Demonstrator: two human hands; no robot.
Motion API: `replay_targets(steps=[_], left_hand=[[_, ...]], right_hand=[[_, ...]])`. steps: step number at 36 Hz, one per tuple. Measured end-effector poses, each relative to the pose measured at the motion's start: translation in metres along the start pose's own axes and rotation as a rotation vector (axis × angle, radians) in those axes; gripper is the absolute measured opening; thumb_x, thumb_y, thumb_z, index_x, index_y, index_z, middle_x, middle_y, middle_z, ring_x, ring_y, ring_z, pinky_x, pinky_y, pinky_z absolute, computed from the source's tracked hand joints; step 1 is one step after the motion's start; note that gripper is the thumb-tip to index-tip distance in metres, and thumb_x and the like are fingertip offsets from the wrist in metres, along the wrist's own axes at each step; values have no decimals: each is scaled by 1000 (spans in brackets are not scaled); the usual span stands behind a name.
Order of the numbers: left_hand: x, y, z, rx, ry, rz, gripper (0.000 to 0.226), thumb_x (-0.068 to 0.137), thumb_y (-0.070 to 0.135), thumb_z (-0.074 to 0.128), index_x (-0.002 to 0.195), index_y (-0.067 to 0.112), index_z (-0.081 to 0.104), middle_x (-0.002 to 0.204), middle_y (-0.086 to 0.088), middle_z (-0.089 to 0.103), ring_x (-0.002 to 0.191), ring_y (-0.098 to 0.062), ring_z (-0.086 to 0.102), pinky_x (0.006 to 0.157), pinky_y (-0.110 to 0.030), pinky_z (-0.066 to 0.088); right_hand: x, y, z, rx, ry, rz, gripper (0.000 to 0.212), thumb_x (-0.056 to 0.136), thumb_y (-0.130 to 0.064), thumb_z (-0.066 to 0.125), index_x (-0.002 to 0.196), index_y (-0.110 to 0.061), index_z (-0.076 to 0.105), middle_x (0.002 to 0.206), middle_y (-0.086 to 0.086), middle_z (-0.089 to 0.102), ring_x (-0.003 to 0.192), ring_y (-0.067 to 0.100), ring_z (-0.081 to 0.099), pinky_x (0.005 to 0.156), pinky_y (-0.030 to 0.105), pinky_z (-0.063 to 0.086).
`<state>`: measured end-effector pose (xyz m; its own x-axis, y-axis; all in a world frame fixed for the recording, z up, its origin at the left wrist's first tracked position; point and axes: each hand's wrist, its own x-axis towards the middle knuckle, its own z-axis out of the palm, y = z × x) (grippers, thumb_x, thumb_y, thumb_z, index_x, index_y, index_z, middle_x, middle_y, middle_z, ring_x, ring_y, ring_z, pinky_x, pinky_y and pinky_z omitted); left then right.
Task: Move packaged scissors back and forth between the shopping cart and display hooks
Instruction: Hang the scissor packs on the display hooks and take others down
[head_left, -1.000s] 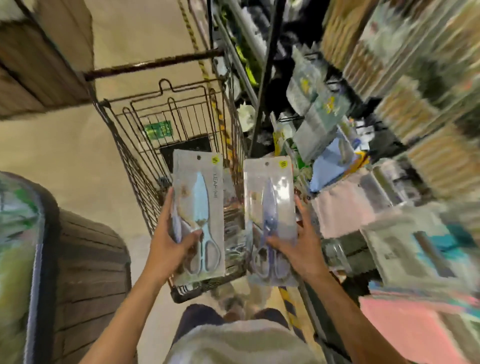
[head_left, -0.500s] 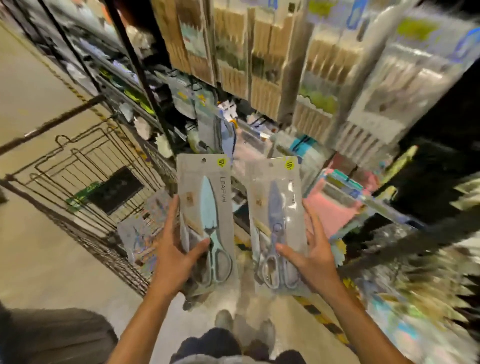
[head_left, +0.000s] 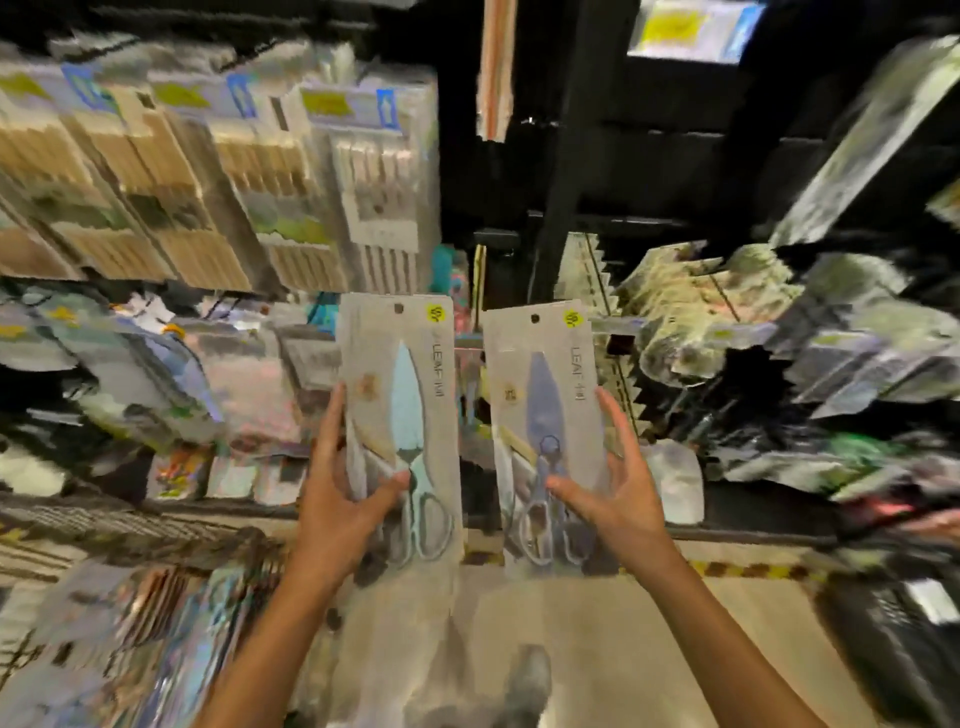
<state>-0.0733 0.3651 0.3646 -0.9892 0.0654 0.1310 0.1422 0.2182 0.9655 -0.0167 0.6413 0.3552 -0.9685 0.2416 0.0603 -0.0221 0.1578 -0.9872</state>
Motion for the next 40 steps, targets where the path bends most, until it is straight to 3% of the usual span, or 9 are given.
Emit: replay_targets(steps=[2, 9, 13, 15, 19, 23, 29, 33, 40], left_hand=[[2, 11, 22, -18, -47, 43, 101, 81, 1, 79, 157, 35, 22, 146, 49, 31, 140, 16, 32, 117, -27, 38], [0, 63, 101, -78, -190, 101, 102, 84, -5, 75, 158, 37, 19, 138, 51, 31, 118, 39, 29, 96, 5, 34], [4, 84, 141, -41, -232, 149, 106, 83, 5, 80, 152, 58, 19, 158, 23, 38, 143, -2, 40, 119, -38, 37], [5, 98, 162, -38, -233, 185, 107, 83, 7, 81, 151, 60, 19, 159, 26, 33, 146, -3, 36, 120, -44, 34], [2, 127, 213, -31, -214, 258, 103, 83, -1, 79, 156, 45, 22, 134, 61, 29, 127, 31, 31, 107, -7, 34], [1, 154, 264, -58, -189, 286, 104, 83, 2, 79, 156, 47, 21, 141, 54, 32, 131, 24, 36, 106, -17, 38], [-2, 192, 329, -58, -133, 350, 101, 83, -4, 77, 159, 33, 22, 130, 64, 30, 122, 35, 31, 93, 7, 31], [3, 206, 356, -41, -104, 360, 103, 83, 4, 80, 157, 45, 21, 142, 54, 28, 134, 24, 30, 104, -6, 33], [20, 224, 387, -38, -114, 370, 106, 81, 11, 81, 154, 55, 18, 151, 39, 31, 137, 13, 38, 107, -20, 40]], right_hand=[[-12, -4, -23, -13, 66, -11, 98, 82, 0, 81, 155, -36, 28, 152, -25, 43, 134, 4, 52, 105, 33, 52], [-39, -21, -102, -24, 241, -68, 98, 81, -1, 80, 154, -38, 26, 126, -48, 52, 115, -6, 63, 84, 16, 56], [-39, -27, -147, -19, 267, -107, 98, 84, -2, 79, 156, -40, 24, 136, -36, 54, 120, 2, 63, 91, 23, 57], [-37, -30, -171, -23, 271, -131, 98, 85, -4, 79, 155, -43, 24, 139, -31, 54, 122, 5, 63, 95, 29, 57], [-32, -33, -224, -22, 262, -171, 96, 85, -4, 78, 155, -41, 24, 132, -37, 55, 121, 3, 63, 97, 32, 57], [-23, -36, -281, 10, 261, -222, 96, 85, -2, 78, 155, -40, 24, 148, -25, 48, 126, 6, 60, 98, 32, 56], [-4, -39, -352, 20, 228, -260, 94, 87, -4, 76, 156, -39, 23, 139, -43, 44, 122, -8, 57, 92, 17, 53], [11, -40, -388, 10, 237, -290, 94, 85, -7, 79, 154, -44, 25, 153, -27, 38, 126, -7, 54, 92, 16, 53], [44, -40, -426, 3, 220, -291, 94, 86, -10, 79, 153, -47, 24, 145, -42, 39, 128, -3, 54, 91, 16, 54]])
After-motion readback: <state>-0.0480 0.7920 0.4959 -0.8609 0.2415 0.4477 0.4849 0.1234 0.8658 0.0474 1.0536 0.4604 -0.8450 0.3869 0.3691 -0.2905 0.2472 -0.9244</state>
